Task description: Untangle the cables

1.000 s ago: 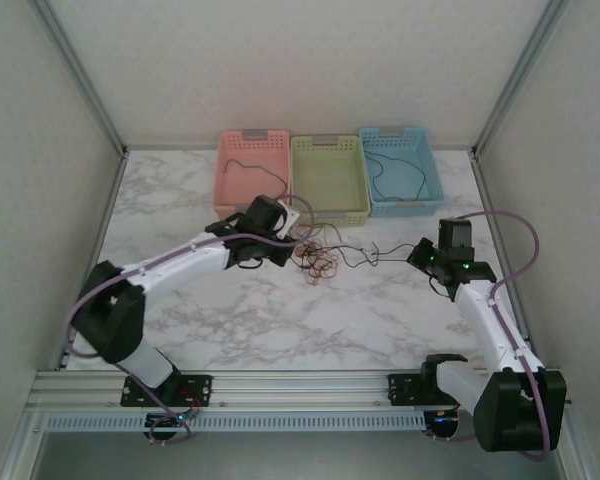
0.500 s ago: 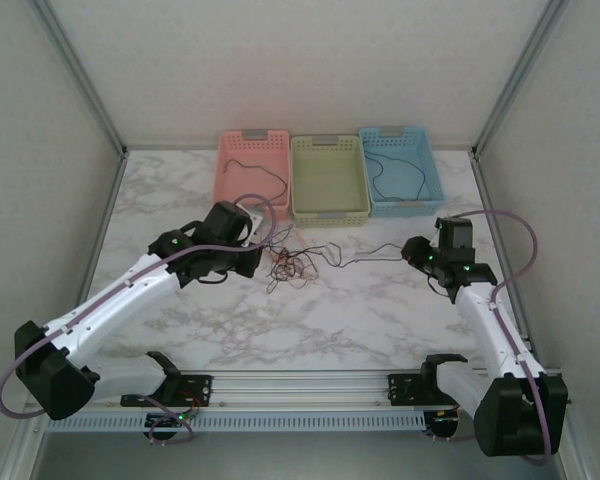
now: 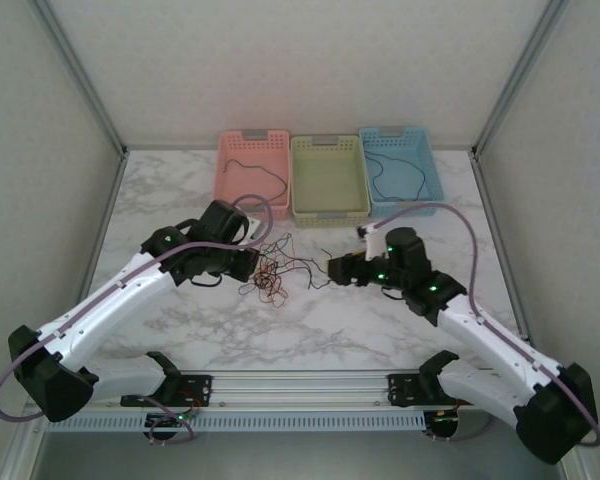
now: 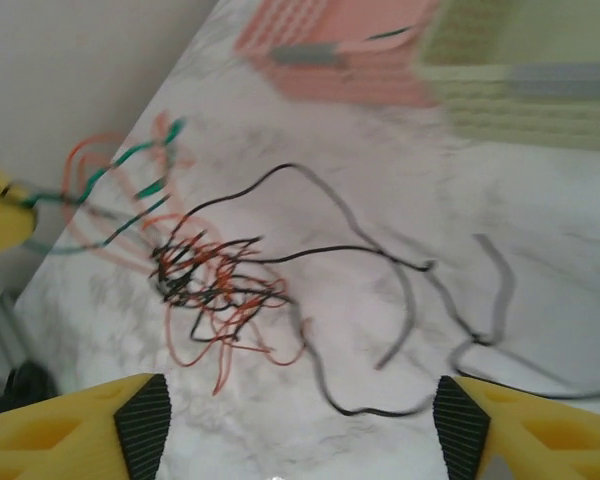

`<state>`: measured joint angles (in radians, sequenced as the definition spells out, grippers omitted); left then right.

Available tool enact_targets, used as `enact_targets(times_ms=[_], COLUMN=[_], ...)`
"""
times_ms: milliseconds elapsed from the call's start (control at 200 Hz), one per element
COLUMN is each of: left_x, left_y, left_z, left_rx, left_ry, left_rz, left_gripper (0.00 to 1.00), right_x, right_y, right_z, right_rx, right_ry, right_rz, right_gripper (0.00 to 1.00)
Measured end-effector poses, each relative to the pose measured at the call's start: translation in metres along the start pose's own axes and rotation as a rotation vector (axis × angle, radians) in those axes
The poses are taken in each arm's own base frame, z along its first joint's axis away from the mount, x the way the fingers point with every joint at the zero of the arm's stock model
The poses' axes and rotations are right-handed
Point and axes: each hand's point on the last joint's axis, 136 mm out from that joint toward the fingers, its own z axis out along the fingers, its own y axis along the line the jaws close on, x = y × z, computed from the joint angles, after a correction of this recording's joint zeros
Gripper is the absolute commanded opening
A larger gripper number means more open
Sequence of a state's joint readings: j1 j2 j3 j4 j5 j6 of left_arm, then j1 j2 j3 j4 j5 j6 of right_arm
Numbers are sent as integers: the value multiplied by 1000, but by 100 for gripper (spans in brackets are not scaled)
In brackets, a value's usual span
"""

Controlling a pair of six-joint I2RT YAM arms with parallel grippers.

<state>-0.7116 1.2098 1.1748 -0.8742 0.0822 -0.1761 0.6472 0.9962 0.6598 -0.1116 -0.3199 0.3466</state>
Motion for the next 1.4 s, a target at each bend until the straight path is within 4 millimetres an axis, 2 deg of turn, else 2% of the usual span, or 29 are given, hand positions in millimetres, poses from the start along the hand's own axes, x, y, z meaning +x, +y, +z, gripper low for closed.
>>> enact_targets(times_ms=[130, 195, 305, 405, 516, 556, 566, 576, 591, 686, 716, 746, 796, 951, 1056, 1221, 1401], left_x=[1, 2, 1, 2, 2, 2, 2, 2, 2, 3, 2, 2, 1, -2, -2, -1, 9], left_y=[-7, -10, -13, -16, -18, -18, -18, -18, -18, -20, -20, -20, -21, -23, -25, -28, -27], left_z=[0, 0, -1, -1, -1, -1, -2, -2, -1, -2, -4, -5, -8, -15, -20, -30, -28], left_rx=[41, 59, 76, 89, 101, 103, 103, 103, 104, 112, 116, 118, 121, 134, 151, 181, 191], left_ry=[9, 12, 13, 17, 19, 19, 19, 19, 19, 20, 17, 12, 3, -27, -44, -65, -57], left_rz=[-2, -5, -7, -10, -11, -12, -12, -12, -14, -22, -23, -25, -28, -32, -38, -49, -56], left_gripper=[0, 0, 0, 0, 0, 0, 0, 0, 0, 1, 2, 4, 6, 14, 31, 50, 56], right_x=[21, 27, 27, 21, 12, 11, 10, 10, 11, 9, 7, 6, 3, -5, -11, -10, -4], right_y=[31, 40, 46, 51, 63, 65, 66, 66, 66, 65, 64, 64, 65, 69, 69, 56, 48], right_z=[41, 60, 89, 104, 120, 123, 124, 124, 124, 125, 125, 125, 125, 119, 115, 114, 114], right_rx=[-43, -55, -54, -61, -80, -84, -85, -85, -87, -73, -66, -61, -58, -58, -49, 1, 31], right_ry=[68, 92, 91, 73, 47, 43, 40, 40, 39, 34, 30, 26, 17, -9, -26, -14, 16], right_rz=[-159, -208, -265, -290, -321, -327, -329, -329, -332, -332, -332, -332, -331, -337, -333, -300, -273], right_gripper=[85, 85, 87, 88, 77, 68, 61, 60, 51, 15, 7, 3, 0, 0, 0, 0, 0])
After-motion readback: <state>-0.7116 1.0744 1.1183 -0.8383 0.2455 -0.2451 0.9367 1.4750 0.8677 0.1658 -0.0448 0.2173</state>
